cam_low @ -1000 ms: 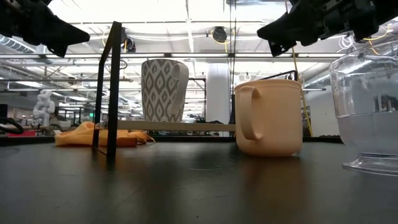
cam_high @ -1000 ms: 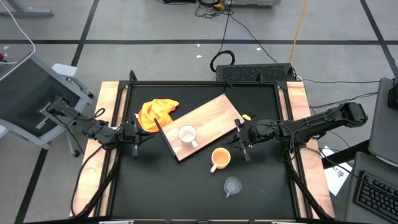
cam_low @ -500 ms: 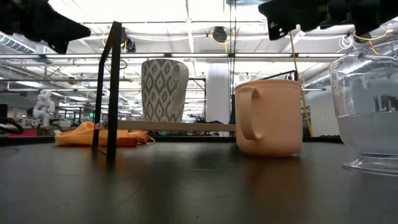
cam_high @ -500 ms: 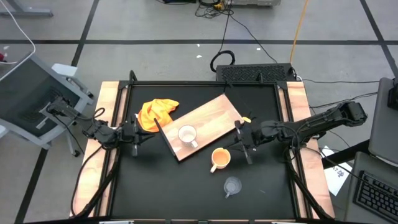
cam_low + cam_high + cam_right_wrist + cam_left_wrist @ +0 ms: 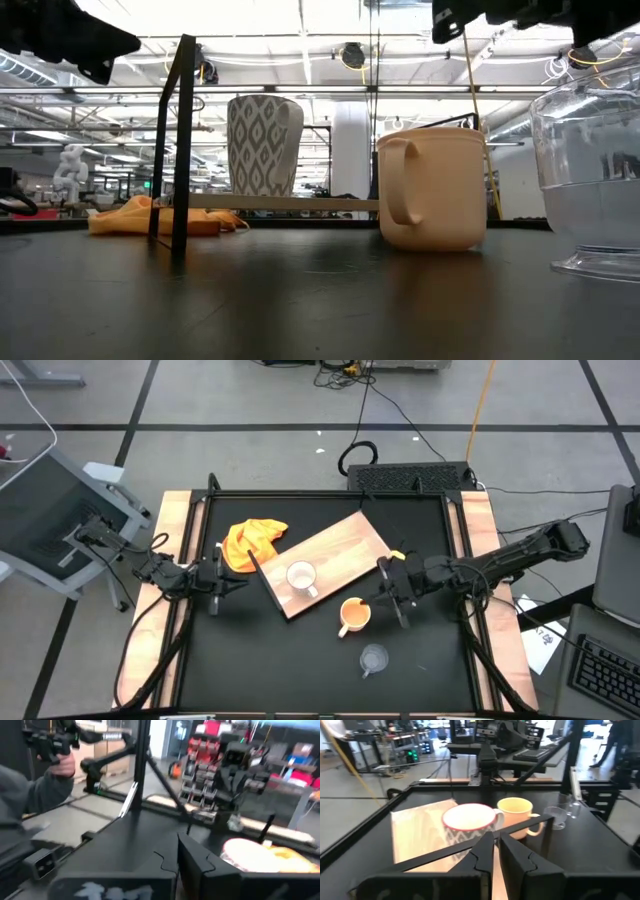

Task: Stack small to large cups/mugs on shelf
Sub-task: Put the orange mug on the shelf

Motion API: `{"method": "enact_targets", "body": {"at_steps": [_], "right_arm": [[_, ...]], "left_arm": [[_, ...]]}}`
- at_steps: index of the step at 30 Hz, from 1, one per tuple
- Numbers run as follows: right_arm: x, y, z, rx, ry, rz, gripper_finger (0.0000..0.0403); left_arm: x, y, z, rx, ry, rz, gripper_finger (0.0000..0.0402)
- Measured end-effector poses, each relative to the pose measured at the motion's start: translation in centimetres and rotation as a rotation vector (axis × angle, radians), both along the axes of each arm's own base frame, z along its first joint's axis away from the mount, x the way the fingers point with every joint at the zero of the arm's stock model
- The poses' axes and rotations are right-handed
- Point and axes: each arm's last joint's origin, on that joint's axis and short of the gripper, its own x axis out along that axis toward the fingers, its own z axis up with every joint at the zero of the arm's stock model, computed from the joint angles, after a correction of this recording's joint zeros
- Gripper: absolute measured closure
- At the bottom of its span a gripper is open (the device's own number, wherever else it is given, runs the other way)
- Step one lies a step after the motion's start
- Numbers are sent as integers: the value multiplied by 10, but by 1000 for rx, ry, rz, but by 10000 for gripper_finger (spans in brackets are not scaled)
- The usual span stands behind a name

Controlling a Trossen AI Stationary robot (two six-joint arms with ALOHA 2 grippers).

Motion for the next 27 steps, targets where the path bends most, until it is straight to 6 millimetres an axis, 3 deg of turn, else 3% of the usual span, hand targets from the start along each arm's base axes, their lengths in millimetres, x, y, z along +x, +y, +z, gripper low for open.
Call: {"method": "enact_targets", "body": {"at_steps": [3,6,11,20,27], "right_arm": [[-1,13,9,-18,79,4,403],[-3,29,18,-108,177,-98,395],[-8,45,24,-128,203,-216,344],[-7,29,15,75,416,-353,221],[-2,21,23,134,546,-446,198]], "left_arm": [[0,-1,0,-4,2,-30,371],[0,-1,0,-5,1,-34,371],[0,-1,1,-9,-3,-33,371],[1,-1,7,-32,-64,-35,371],[1,-1,8,-34,-70,-34,371]]}}
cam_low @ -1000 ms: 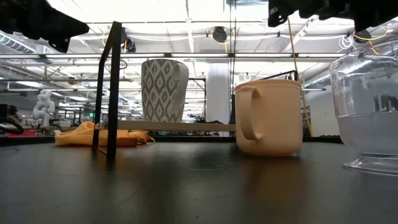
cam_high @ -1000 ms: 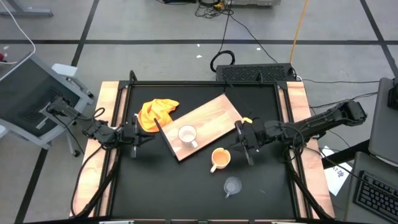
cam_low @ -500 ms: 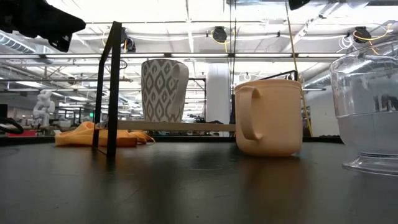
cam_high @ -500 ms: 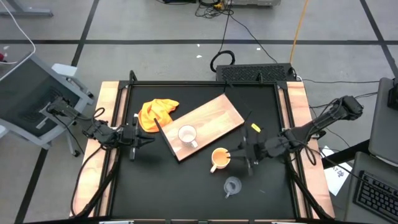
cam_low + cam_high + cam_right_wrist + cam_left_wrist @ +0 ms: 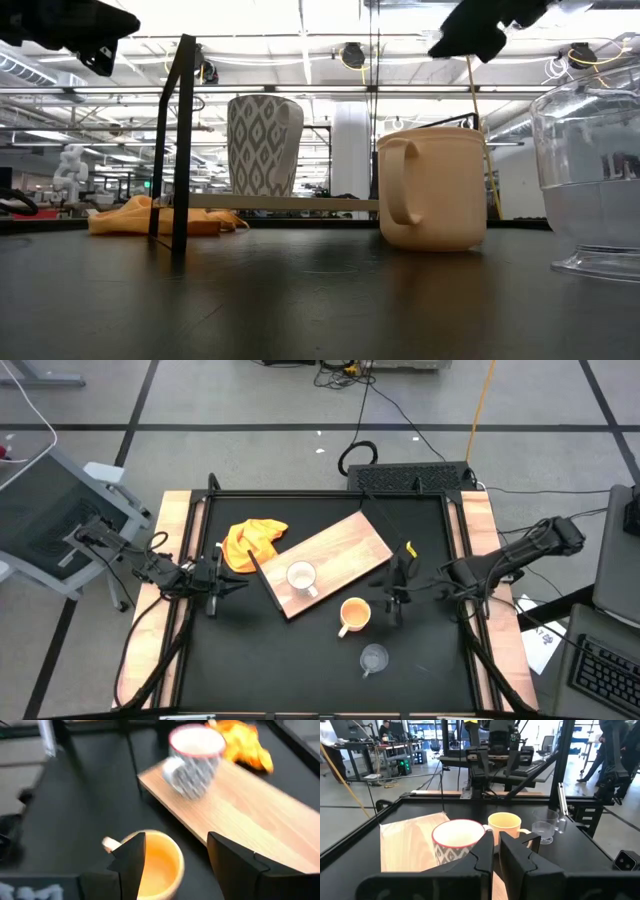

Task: Stack small to large cups/mugs on shelf
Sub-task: Put the orange mug on the shelf

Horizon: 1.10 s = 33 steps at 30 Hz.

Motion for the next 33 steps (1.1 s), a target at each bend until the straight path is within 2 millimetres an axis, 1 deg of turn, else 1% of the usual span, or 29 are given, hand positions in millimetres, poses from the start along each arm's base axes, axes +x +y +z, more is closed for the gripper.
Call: {"method": "enact_targets", "body": {"at_steps": [4,8,11,13,17,25,33], "right_arm": [[12,-3,2,16,101,-70,198],[27,-9,-1,-5,274,-151,203],[35,-15,2,-30,385,-197,207],[40,-17,4,-32,430,-219,208],[48,-24,4,66,454,-226,207],[55,-39,-7,264,537,-320,207],[56,-43,-9,372,551,-370,206]], "left_arm": [[0,0,0,0,0,0,371],[0,0,0,1,1,0,371],[0,0,0,3,3,0,371],[0,0,-1,4,5,0,371],[0,0,-1,5,7,-1,371],[0,0,-1,27,8,-7,371],[0,0,-1,34,10,-8,371]]}}
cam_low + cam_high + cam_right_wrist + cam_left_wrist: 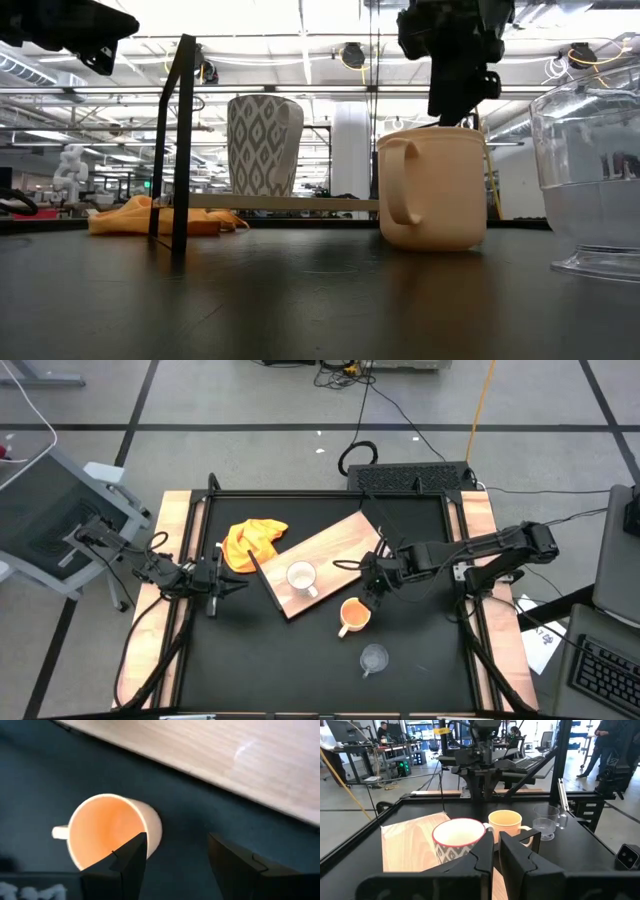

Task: Stack small to large cups/mugs on shelf
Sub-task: Put the orange mug on the shelf

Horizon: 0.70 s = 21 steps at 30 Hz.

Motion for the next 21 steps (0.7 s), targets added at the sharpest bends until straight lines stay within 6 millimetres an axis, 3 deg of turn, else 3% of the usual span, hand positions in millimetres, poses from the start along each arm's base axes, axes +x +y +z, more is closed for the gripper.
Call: {"method": "enact_targets", "body": {"at_steps": [21], "right_arm": [[17,21,-22,100,6,58,206]], "left_arm": [[0,0,-5,17,44,-16,371]]}}
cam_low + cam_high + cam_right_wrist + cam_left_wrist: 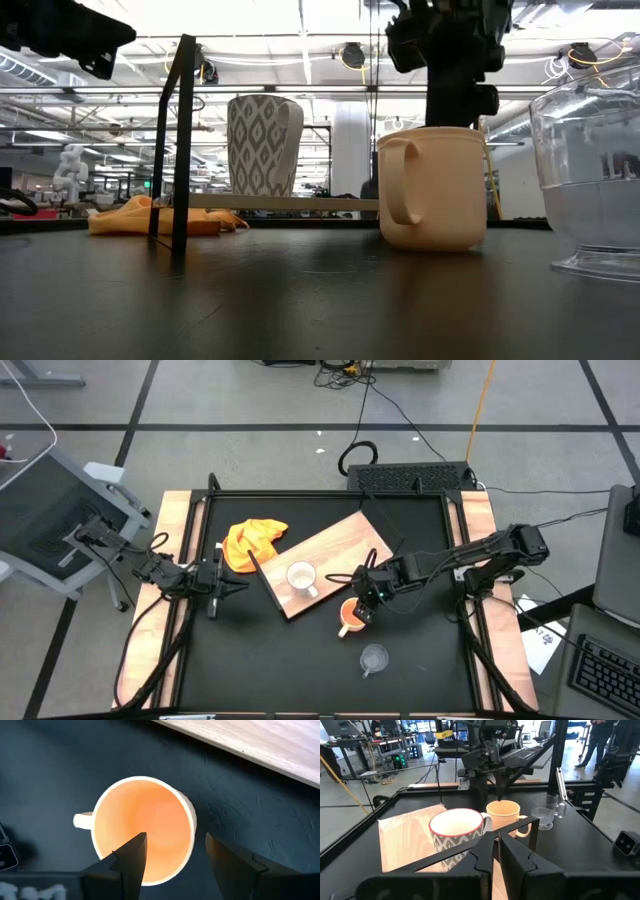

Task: Stack small to large cups/mugs on shelf
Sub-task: Put the orange mug on the shelf

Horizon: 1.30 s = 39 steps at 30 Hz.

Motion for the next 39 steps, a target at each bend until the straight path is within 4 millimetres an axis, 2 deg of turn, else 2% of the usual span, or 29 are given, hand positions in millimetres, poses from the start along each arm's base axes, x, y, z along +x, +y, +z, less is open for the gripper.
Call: {"method": "enact_targets", "body": {"at_steps": [8,18,24,29,39], "right_arm": [[3,1,-6,-5,18,5,206],[10,2,-25,-34,79,54,206],[11,2,-25,-52,71,102,211],[13,3,-25,-66,45,145,247],[16,0,-24,-38,18,196,354]], "left_arm": [[0,0,0,3,-1,0,371],[0,0,0,4,-1,-1,371],[0,0,0,4,-1,-1,371],[0,0,0,4,-1,-1,371],[0,0,0,0,0,-1,371]]}}
